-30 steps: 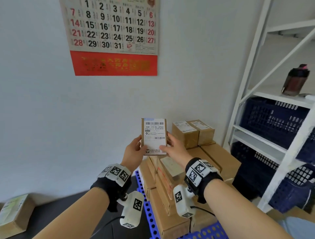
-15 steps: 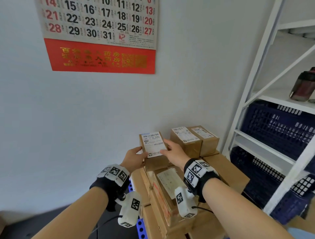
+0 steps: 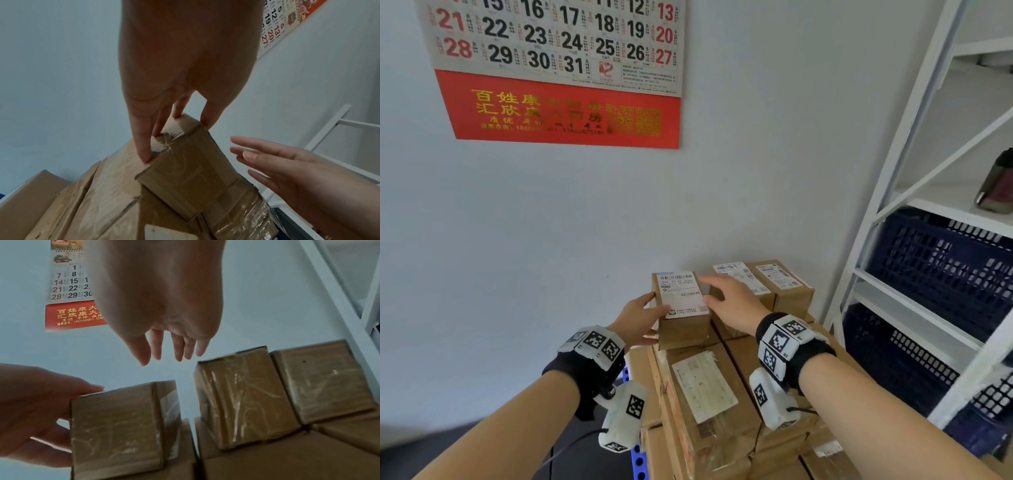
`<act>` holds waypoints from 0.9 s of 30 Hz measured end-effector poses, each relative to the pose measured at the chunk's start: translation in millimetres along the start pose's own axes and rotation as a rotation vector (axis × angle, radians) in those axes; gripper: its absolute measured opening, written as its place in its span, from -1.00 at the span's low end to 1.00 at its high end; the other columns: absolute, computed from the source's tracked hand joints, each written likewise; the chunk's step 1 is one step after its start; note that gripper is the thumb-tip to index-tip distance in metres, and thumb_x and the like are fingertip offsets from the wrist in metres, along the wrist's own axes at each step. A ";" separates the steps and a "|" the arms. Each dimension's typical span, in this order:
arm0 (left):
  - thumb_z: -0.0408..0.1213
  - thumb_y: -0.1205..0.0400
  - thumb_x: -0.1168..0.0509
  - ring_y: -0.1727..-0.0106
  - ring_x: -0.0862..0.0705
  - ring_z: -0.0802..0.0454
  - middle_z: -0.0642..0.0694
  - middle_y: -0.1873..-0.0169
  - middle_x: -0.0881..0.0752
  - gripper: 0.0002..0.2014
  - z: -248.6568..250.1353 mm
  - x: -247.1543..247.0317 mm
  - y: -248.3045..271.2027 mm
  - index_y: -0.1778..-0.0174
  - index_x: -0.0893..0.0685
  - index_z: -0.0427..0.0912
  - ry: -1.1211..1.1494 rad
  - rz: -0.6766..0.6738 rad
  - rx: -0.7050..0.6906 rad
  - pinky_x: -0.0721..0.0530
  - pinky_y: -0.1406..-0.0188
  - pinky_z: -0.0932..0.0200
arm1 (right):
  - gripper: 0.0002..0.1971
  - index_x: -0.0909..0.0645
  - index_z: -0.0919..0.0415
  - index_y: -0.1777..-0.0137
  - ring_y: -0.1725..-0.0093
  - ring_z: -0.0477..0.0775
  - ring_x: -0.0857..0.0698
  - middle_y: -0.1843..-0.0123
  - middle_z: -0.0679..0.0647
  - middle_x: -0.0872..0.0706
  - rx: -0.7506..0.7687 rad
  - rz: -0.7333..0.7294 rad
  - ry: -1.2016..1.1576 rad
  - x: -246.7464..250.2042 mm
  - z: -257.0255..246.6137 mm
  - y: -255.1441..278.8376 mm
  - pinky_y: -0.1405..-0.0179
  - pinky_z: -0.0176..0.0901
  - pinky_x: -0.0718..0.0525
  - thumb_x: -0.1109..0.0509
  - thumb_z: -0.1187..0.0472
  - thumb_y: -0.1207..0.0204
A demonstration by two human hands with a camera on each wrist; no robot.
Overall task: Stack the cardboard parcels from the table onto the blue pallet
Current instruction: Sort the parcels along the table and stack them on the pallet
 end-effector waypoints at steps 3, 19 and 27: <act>-0.19 -0.64 -0.29 -0.10 -0.69 -0.21 -0.15 -0.31 -0.59 -0.40 1.9 -7.1 -2.6 -0.60 -0.25 0.00 0.009 0.000 0.004 -0.68 -0.16 -0.11 | -0.52 -0.33 0.02 -0.58 -0.62 0.11 -0.22 -0.63 0.08 -0.29 -0.030 -0.041 0.130 3.9 15.8 0.1 -0.57 -0.02 -0.18 -0.23 0.08 -0.66; -0.18 -0.62 -0.32 0.04 -0.73 -0.20 -0.19 -0.31 -0.62 -0.41 5.4 -33.4 -10.9 -0.58 -0.31 -0.01 0.029 0.005 0.013 -0.77 0.08 -0.02 | -0.50 -0.26 0.02 -0.61 -0.68 0.07 -0.05 -0.69 0.06 -0.13 -0.027 -0.109 0.246 -3.3 29.8 -1.0 -0.63 0.08 0.08 -0.11 -0.03 -0.69; -0.17 -0.64 -0.30 -0.30 -0.55 -0.17 -0.15 -0.39 -0.53 -0.42 5.8 -23.8 8.2 -0.58 -0.29 -0.03 -0.009 0.063 0.019 -0.64 -0.18 -0.05 | -0.50 -0.29 0.07 -0.59 -0.63 0.10 -0.22 -0.65 0.06 -0.27 -0.063 -0.112 0.047 2.1 22.3 1.2 -0.63 0.08 -0.15 -0.17 0.01 -0.68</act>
Point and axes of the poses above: each hand's wrist, its own y-axis away from the middle knuckle, its own x-axis out of the back of the hand, z = x × y, the point moved 8 cm from there along -y, towards the middle knuckle
